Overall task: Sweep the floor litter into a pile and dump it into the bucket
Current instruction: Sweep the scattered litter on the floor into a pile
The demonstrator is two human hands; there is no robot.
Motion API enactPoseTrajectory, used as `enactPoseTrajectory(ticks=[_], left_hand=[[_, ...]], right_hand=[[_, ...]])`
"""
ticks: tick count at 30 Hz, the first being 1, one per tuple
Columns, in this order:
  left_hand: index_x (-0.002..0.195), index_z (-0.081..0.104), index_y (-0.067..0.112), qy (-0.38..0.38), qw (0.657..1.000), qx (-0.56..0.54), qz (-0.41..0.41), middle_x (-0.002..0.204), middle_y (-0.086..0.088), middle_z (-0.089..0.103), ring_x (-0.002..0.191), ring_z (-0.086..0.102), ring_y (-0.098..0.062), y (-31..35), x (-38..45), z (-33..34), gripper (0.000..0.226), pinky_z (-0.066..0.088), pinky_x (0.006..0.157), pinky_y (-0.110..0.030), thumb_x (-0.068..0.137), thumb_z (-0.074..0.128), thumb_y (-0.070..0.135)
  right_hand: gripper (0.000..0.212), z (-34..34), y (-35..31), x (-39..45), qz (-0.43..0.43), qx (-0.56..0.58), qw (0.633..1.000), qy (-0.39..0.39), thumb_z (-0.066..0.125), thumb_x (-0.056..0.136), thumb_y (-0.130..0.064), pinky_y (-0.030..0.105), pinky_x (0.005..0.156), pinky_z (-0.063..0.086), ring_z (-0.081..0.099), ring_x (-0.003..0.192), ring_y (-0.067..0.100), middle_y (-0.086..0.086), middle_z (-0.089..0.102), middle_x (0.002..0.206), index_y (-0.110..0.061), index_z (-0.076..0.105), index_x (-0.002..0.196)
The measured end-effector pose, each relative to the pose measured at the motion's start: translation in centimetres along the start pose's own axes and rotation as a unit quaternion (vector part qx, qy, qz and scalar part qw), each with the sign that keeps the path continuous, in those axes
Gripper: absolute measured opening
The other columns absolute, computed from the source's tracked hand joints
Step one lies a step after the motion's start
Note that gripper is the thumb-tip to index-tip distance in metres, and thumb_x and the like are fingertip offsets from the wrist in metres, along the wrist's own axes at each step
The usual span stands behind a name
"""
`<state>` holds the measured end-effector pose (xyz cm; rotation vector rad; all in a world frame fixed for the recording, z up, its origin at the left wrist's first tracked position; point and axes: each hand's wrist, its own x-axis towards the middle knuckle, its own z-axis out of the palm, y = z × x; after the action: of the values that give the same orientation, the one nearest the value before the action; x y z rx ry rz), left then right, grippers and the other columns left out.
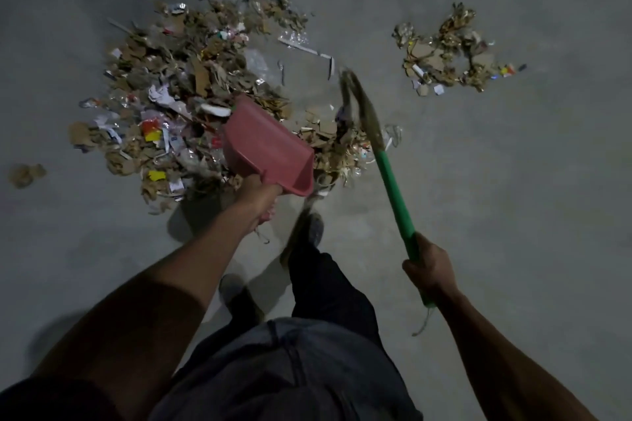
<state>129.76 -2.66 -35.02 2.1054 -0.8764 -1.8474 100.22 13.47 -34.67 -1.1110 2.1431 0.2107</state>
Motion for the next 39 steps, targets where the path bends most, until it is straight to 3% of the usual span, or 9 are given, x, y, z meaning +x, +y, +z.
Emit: enactPoseTrajectory(ticks=[3,7,9,13,17,22,27,32,39], left_hand=[[0.078,0.055,0.012,-0.018,1.000,-0.005,-0.003,0.058,-0.003,0.043,0.042,0.035,-0.012,-0.5,-1.4,0.5,0.014,0.024,0.031,-0.018,0.092,0.055,0.008],[0.071,0.053,0.011,-0.017,1.000,-0.004,0.006,0.055,-0.003,0.040,0.041,0.033,-0.012,-1.5,-2.5,1.0,0.022,0.022,0.032,-0.017,0.092,0.053,0.004],[0.073,0.052,0.011,-0.019,1.000,-0.004,0.003,0.056,-0.004,0.039,0.040,0.032,-0.012,-2.3,-2.6,0.9,0.020,0.021,0.033,-0.017,0.091,0.052,0.004],[0.079,0.052,0.010,-0.019,1.000,-0.022,-0.004,0.059,-0.005,0.040,0.038,0.031,-0.011,-3.6,-2.3,0.6,0.014,0.021,0.032,-0.016,0.091,0.051,0.003],[0.083,0.054,0.011,0.003,1.000,-0.017,-0.004,0.064,-0.007,0.043,0.043,0.034,-0.014,-4.5,-2.1,0.2,0.010,0.023,0.032,-0.016,0.091,0.054,0.005],[0.084,0.052,0.008,0.019,1.000,-0.015,0.000,0.063,-0.008,0.043,0.045,0.033,-0.015,-5.1,-2.5,-0.3,0.009,0.022,0.032,-0.015,0.091,0.054,0.003],[0.090,0.056,0.010,0.010,0.999,0.012,0.034,0.066,-0.006,0.049,0.045,0.039,-0.014,-5.6,-3.3,-1.4,0.003,0.027,0.033,-0.017,0.089,0.059,0.008],[0.087,0.055,0.008,-0.004,0.998,0.024,0.057,0.062,-0.007,0.046,0.042,0.039,-0.016,-7.6,-4.6,-2.9,0.013,0.028,0.033,-0.017,0.084,0.067,0.011],[0.086,0.056,0.009,-0.013,0.996,0.065,0.056,0.060,-0.006,0.046,0.041,0.038,-0.015,-11.3,-5.9,-5.3,0.010,0.030,0.039,-0.022,0.084,0.066,0.012]], right_hand=[[0.034,0.7,1.9,-0.7,0.069,0.040,0.997,-0.001,0.066,0.078,-0.008,0.030,0.061,0.043,0.058,0.074,0.027,0.008,0.062,0.087,-0.006,0.059,0.111],[0.035,0.6,2.5,2.0,0.141,0.094,0.985,-0.037,0.069,0.077,-0.011,0.045,0.071,0.060,0.069,0.080,0.034,0.017,0.070,0.092,-0.004,0.061,0.111],[0.037,0.6,1.4,3.7,0.142,0.096,0.983,-0.065,0.070,0.078,-0.012,0.043,0.071,0.061,0.070,0.080,0.031,0.016,0.069,0.097,-0.002,0.059,0.112],[0.037,1.8,-3.8,5.9,0.055,0.017,0.993,-0.098,0.068,0.080,-0.017,0.030,0.068,0.053,0.067,0.085,0.029,0.012,0.065,0.104,-0.006,0.058,0.113],[0.035,3.6,-8.4,6.2,-0.048,-0.038,0.992,-0.106,0.063,0.083,-0.016,0.030,0.070,0.046,0.062,0.095,0.029,0.009,0.058,0.103,-0.007,0.056,0.116],[0.031,2.8,-7.1,3.8,-0.088,-0.020,0.992,-0.085,0.060,0.079,-0.009,0.026,0.061,0.042,0.058,0.078,0.022,0.007,0.064,0.097,-0.012,0.058,0.111],[0.024,2.9,-3.2,-1.7,-0.035,0.060,0.997,-0.017,0.061,0.075,-0.008,0.031,0.058,0.047,0.059,0.071,0.028,0.007,0.059,0.081,-0.015,0.053,0.096],[0.034,7.1,-0.3,-7.4,0.086,0.143,0.986,-0.004,0.066,0.074,-0.009,0.049,0.068,0.060,0.069,0.079,0.037,0.018,0.069,0.089,-0.005,0.059,0.107],[0.030,11.6,-2.8,-11.6,0.154,0.152,0.972,-0.093,0.069,0.078,-0.007,0.037,0.060,0.061,0.069,0.063,0.024,0.017,0.069,0.091,0.001,0.060,0.106]])
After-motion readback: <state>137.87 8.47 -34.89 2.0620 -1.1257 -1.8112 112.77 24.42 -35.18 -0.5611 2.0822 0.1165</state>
